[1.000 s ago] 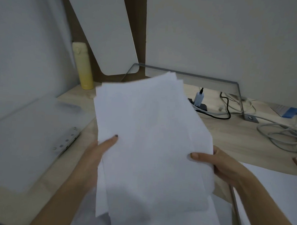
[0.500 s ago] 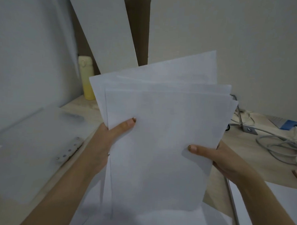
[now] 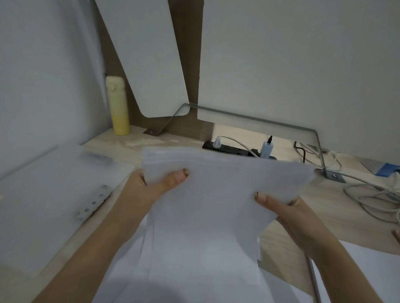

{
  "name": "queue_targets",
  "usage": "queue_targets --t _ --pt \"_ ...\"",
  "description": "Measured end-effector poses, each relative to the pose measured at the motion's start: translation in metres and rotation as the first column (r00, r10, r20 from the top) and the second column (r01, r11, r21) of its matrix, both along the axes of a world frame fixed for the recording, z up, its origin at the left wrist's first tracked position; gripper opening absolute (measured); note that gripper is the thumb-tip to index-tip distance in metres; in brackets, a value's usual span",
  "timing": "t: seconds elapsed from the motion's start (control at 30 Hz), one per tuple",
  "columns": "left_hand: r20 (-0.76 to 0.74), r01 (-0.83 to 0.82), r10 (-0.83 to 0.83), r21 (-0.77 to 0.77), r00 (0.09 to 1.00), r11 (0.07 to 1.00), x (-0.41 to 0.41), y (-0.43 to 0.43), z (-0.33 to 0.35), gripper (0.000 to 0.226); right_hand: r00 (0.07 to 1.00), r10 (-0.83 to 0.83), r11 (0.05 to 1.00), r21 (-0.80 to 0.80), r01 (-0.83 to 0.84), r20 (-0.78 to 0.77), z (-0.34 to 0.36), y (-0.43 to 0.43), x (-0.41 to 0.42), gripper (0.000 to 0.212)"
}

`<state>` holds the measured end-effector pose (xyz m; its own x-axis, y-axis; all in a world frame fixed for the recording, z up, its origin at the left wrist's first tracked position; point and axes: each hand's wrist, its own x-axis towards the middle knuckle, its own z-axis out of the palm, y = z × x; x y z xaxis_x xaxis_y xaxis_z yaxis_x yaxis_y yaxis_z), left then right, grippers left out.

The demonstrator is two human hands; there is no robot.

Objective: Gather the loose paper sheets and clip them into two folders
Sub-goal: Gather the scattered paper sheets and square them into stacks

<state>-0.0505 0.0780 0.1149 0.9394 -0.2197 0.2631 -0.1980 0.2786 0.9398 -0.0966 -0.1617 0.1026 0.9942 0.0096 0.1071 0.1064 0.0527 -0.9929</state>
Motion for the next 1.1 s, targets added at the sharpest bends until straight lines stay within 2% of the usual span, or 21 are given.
queue_targets --t 0.1,0.17,0.27,0.3,0.4,0.53,0.6,0.67,0.73,0.8,0.83,0.9,0.93,1.0,1.07,1.1 --pt "0.021 -0.103 0.104 -0.066 0.994 0.992 0.007 -0.006 0.017 0.026 0.993 -0.022 0.999 0.05 0.017 0.112 0.021 0.004 0.006 0.037" --pt "0.056 -0.134 0.142 -0.133 0.988 0.982 0.007 -0.008 0.037 0.027 0.982 -0.036 0.996 0.092 0.019 0.187 0.043 0.007 0.007 0.025" --pt "0.11 -0.094 0.117 -0.195 0.987 0.976 0.005 -0.007 0.05 0.026 0.969 -0.023 0.995 0.102 -0.002 0.245 0.057 0.006 0.007 0.023" --pt "0.108 -0.087 0.109 -0.194 0.988 0.977 0.005 -0.006 0.047 0.026 0.972 -0.005 0.995 0.102 -0.019 0.235 0.054 0.005 0.007 0.026" --pt "0.035 -0.075 0.078 -0.096 0.996 0.993 0.007 -0.002 0.02 0.029 0.994 -0.007 0.996 0.086 -0.002 0.11 0.025 0.0 0.006 0.053" --pt "-0.129 -0.106 0.107 0.014 0.986 0.994 0.01 -0.006 -0.02 0.008 1.0 -0.017 0.999 0.047 0.018 -0.012 -0.006 0.003 0.005 0.063" --pt "-0.156 -0.118 0.121 0.025 0.98 0.993 0.01 -0.009 -0.023 0.016 1.0 -0.013 0.997 0.075 0.014 -0.018 -0.006 0.006 0.006 0.061" --pt "-0.106 -0.113 0.114 0.015 0.988 0.994 0.011 -0.009 -0.02 0.026 1.0 -0.014 0.993 0.118 0.014 0.002 0.002 0.005 0.007 0.059" --pt "-0.056 -0.102 0.102 -0.002 0.993 0.995 0.012 -0.006 -0.019 0.043 1.0 -0.011 0.988 0.152 0.008 0.017 0.004 0.001 0.005 0.059" --pt "-0.096 -0.128 0.131 0.029 0.987 0.991 0.009 -0.007 -0.026 0.064 0.998 -0.046 0.987 0.155 0.05 -0.034 -0.009 0.0 0.0 0.06" --pt "-0.141 -0.145 0.148 0.029 0.979 0.989 0.005 -0.008 -0.034 0.061 0.992 -0.066 0.984 0.159 0.082 -0.105 -0.02 0.003 -0.002 0.058" --pt "-0.217 -0.191 0.187 0.002 0.958 0.982 -0.002 -0.015 -0.053 0.029 0.967 -0.075 0.971 0.204 0.126 -0.242 -0.04 0.013 -0.007 0.044" --pt "-0.256 -0.205 0.197 -0.006 0.947 0.979 -0.006 -0.018 -0.058 0.026 0.959 -0.074 0.963 0.23 0.14 -0.272 -0.046 0.018 -0.01 0.041" --pt "-0.287 -0.218 0.209 0.001 0.935 0.976 -0.006 -0.022 -0.064 0.03 0.959 -0.124 0.954 0.235 0.186 -0.256 -0.049 0.021 -0.011 0.034" --pt "-0.279 -0.224 0.222 0.026 0.934 0.974 -0.005 -0.023 -0.06 0.034 0.953 -0.21 0.939 0.224 0.259 -0.219 -0.042 0.018 -0.01 0.015" --pt "-0.279 -0.215 0.214 0.029 0.936 0.976 -0.006 -0.026 -0.055 0.039 0.942 -0.261 0.93 0.206 0.304 -0.212 -0.037 0.015 -0.011 0.014"
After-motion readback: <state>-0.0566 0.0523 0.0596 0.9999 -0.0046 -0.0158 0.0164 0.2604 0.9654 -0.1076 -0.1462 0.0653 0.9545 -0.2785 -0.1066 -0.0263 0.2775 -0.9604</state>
